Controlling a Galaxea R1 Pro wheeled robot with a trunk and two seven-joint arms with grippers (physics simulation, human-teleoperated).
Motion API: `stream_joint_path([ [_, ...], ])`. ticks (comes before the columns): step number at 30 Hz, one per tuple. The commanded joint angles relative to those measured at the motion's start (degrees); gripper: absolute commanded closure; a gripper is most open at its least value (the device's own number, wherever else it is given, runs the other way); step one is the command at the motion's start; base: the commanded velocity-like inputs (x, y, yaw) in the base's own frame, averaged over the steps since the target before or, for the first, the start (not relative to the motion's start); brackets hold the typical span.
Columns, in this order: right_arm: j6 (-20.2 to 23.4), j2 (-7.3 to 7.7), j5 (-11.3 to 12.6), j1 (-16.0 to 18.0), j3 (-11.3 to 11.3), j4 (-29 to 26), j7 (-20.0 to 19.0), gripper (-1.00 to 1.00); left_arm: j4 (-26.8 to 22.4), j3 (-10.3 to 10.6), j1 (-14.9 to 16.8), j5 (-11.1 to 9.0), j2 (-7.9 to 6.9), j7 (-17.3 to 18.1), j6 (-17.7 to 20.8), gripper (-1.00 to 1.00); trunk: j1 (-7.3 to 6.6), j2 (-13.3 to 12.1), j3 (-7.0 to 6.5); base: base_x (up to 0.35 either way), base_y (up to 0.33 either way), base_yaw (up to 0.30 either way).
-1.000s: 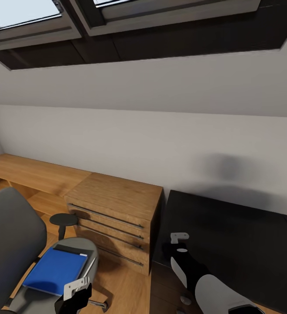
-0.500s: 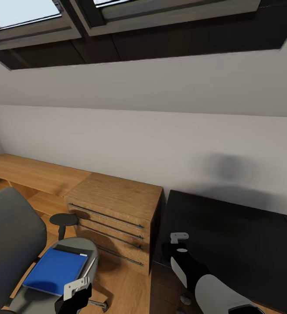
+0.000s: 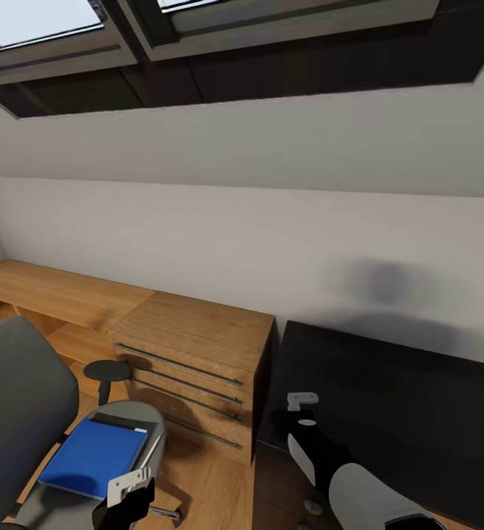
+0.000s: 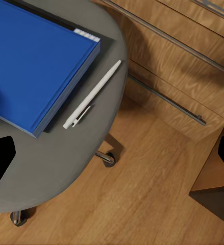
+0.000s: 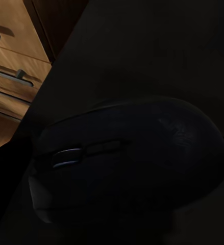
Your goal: In the bedroom, organize the workspace by keeping the computer under the desk, ensuring the monitor is on the desk, placing the keyboard on the desk next to the monitor, placing the mouse on the desk next to the keyboard, moving the folder from the swivel chair onto the desk next to the mouse, stacking the notebook on top of the folder with the pen on top of the notebook, and positioning the swivel chair next to the desk.
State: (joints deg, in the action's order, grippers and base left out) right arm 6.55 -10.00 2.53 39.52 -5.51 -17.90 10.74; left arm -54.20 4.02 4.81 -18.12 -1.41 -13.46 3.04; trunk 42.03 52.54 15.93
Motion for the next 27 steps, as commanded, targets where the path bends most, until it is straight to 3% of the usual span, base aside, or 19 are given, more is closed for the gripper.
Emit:
stream_joint_path([
  [1,0.4,0.0,0.3,0.0,-0.4,-0.1,0.4,-1.0,-0.1,0.3,0.0,-0.4,-0.09,-0.5,0.2,-1.0,0.01,0.1,0.08,0.0,0.0,0.0],
  [11,0.2,0.0,0.2,0.0,-0.4,-0.2,0.4,-1.0,-0.1,0.3,0.0,-0.4,-0.09,-0.5,0.2,-1.0,0.01,0.1,0.08,0.0,0.0,0.0],
  [27,0.0,0.0,0.1,0.0,-0.3,-2.6,0.8,-1.0,0.2,0.3,0.0,-0.4,-0.17,-0.5,0.2,-1.0,-3.51,-6.4,-2.79,0.0,0.0,0.0],
])
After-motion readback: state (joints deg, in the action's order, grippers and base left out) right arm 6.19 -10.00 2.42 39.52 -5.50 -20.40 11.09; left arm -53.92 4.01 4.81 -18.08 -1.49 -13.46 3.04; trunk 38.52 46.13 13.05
